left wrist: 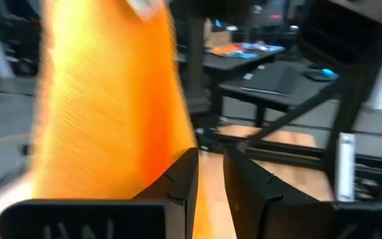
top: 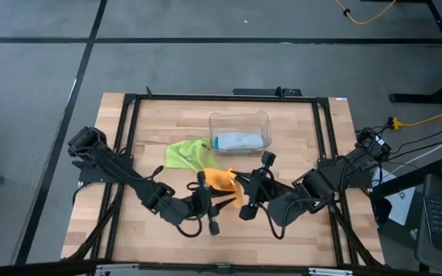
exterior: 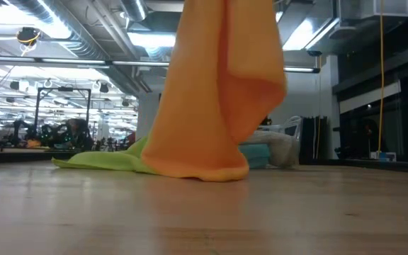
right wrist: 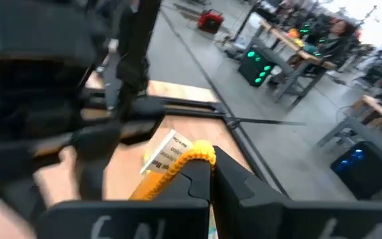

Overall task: Fold microfiber towels
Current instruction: Fold the yellow towel

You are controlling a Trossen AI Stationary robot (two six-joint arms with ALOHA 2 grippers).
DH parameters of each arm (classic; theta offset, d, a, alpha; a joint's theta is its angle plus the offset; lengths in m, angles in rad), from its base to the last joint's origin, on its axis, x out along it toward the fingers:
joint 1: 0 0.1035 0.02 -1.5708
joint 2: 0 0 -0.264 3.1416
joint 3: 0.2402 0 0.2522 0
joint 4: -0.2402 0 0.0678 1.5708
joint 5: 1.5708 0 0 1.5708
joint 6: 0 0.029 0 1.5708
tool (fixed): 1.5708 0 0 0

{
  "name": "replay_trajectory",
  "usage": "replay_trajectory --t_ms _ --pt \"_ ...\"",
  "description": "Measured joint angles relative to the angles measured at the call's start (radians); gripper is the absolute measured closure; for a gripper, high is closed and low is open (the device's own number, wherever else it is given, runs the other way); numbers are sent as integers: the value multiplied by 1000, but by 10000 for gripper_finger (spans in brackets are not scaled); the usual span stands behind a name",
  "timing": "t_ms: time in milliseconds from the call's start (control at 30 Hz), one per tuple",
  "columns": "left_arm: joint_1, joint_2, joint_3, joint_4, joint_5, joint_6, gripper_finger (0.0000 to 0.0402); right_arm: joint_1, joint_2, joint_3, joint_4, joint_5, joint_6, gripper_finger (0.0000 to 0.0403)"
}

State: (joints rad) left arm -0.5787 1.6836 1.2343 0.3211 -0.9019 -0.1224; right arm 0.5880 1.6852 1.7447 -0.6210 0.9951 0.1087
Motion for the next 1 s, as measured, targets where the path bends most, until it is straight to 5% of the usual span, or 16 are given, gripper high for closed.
replay_trajectory --t_ms 167,400,600,1000 --pt "-23 0 0 58 -108 104 337 0 0 0 -17 -52 17 403" --pt "-11 -2 0 102 -97 158 337 0 0 0 -16 -86 21 403" --pt "44 -2 0 35 28 51 337 0 0 0 8 -88 18 402" --pt "62 -2 0 -103 33 -84 337 0 0 0 274 17 -217 402"
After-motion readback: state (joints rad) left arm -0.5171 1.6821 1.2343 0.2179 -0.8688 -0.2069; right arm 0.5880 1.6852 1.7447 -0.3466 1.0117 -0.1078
